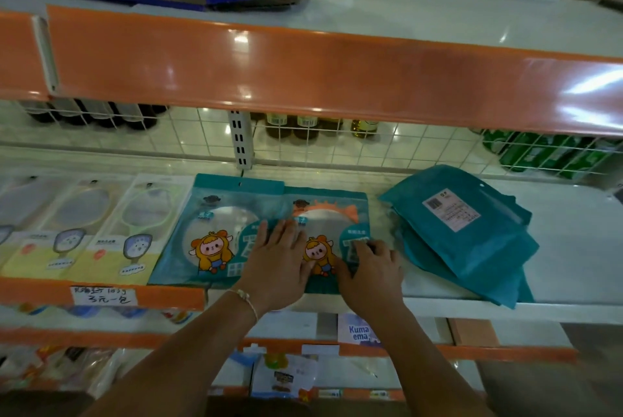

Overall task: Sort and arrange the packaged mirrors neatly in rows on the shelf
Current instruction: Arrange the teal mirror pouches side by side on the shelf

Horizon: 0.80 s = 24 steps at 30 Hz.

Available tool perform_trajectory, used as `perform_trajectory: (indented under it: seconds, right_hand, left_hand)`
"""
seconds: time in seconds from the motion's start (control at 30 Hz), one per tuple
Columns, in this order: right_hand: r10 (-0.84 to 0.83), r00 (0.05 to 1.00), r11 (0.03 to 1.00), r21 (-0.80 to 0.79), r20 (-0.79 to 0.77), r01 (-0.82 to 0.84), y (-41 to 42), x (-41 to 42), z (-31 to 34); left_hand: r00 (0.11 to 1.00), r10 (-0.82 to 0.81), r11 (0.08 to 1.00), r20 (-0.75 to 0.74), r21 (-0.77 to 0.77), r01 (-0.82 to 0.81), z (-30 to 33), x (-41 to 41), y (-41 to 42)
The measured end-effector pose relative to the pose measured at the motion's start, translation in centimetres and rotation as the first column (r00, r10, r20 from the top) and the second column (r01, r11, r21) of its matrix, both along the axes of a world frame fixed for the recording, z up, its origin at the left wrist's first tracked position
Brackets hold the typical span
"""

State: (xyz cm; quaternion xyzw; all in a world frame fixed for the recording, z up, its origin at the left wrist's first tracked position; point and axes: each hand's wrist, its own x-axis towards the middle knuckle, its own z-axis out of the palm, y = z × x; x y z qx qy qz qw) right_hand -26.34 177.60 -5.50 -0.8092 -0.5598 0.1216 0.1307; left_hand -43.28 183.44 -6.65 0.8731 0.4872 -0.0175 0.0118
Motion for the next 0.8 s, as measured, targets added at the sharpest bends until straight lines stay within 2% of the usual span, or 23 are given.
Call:
perform_trajectory:
  seconds: [0.1,0.2,0.33,0.43,0.53,0.63,0.8]
  right_hand:
    - [0.031,0.999,0.998,0.052,-0.040,-0.029,-0.1,0.8,0.3]
    - [0.056,0.993,0.984,0.173,-0.106,-0.038,-0.1,1.8,1.1]
    - [0.042,0.997,0.929,0.370,-0.061,-0.016,0.2,4.7,2.7]
    - [-0.077,0.997,0.910,0.406,-0.024,0.080,0.1,7.8,3.6]
    - [-0.192,0.981,0.926,0.338,0.028,0.172,-0.5,10.2,4.0]
    - [-0.198,0.977,0.961,0.212,0.075,0.178,-1.3,11.5,3.7]
    - [-0.188,0.971,0.969,0.189,0.146,0.159,-1.9,12.1,2.4]
  left_hand:
    - [1.000,0.012,1.000,-0.004,-0.018,-0.013,0.9,0.4,-0.1]
    - [0.999,0.033,0.999,0.025,0.003,-0.033,2.1,1.4,0.0]
    - [0.976,-0.021,0.999,0.216,0.050,0.011,3.8,4.6,0.5]
    - [0.924,-0.081,0.997,0.374,0.013,0.082,4.5,7.5,0.8]
    - [0.851,-0.049,0.991,0.523,-0.079,0.106,5.1,10.1,0.8]
    - [0.840,0.008,0.984,0.543,-0.153,0.089,5.5,12.1,0.5]
    - [0.811,0.072,0.963,0.581,-0.252,0.095,5.5,13.4,0.0]
